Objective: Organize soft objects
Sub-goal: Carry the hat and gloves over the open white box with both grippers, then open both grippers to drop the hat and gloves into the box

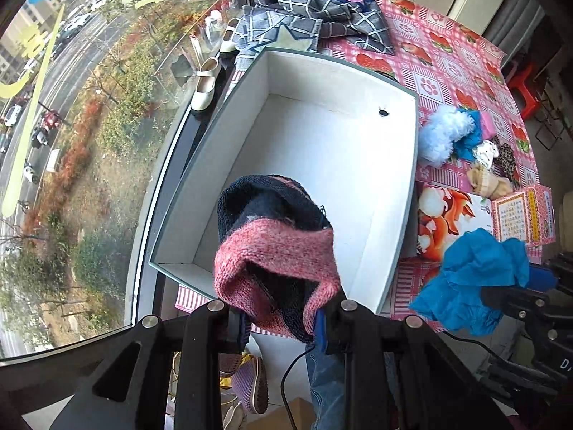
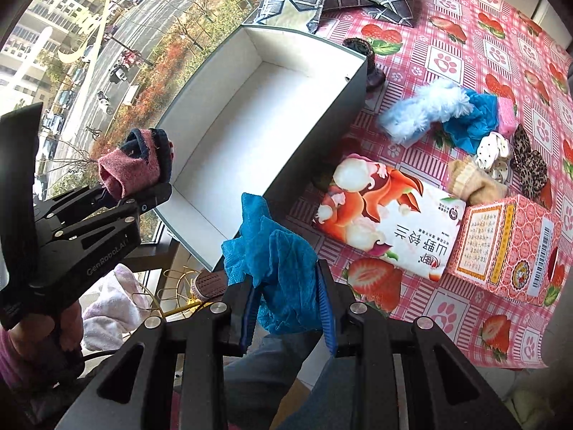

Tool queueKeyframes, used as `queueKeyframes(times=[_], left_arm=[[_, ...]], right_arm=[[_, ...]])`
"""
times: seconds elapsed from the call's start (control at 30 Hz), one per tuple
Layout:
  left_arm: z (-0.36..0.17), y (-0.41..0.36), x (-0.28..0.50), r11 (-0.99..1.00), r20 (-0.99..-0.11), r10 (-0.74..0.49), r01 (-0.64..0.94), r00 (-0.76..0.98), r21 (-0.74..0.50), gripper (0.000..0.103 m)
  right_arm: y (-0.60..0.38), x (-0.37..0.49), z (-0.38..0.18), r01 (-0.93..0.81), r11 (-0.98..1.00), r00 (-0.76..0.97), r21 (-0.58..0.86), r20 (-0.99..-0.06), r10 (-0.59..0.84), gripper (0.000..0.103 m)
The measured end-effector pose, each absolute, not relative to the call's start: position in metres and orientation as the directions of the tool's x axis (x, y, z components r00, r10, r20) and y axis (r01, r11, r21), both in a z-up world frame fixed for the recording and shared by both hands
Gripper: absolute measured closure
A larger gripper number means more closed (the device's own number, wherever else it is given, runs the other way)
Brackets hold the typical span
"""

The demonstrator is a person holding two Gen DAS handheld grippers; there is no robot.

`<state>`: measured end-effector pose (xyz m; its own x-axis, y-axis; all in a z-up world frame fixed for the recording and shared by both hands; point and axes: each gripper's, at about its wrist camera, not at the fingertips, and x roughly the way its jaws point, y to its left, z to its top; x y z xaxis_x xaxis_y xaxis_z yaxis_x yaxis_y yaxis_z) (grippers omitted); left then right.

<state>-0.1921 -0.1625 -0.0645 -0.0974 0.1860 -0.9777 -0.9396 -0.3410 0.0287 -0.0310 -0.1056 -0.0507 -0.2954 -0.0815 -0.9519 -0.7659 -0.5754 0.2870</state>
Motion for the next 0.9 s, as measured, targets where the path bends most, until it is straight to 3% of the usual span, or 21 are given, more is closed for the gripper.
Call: queueKeyframes(times=[0.37, 0.9], left_arm=[[-0.092, -0.148, -0.228, -0.387, -0.974, 0.143, -0.916, -0.176, 0.109, 0.073], [-0.162, -0.149, -0.241, -0.377, -0.995, -0.023, -0.921, -0.094, 0.096, 0.074]], right_arm=[[-0.089, -0.091, -0.046, -0.732, -0.612, -0.33, 0.3, -0.942, -0.067, 0.072], [-0.097, -0.147, -0.125, -0.687, -0.685, -0.18, 0.242, -0.97, -0.163, 0.072]])
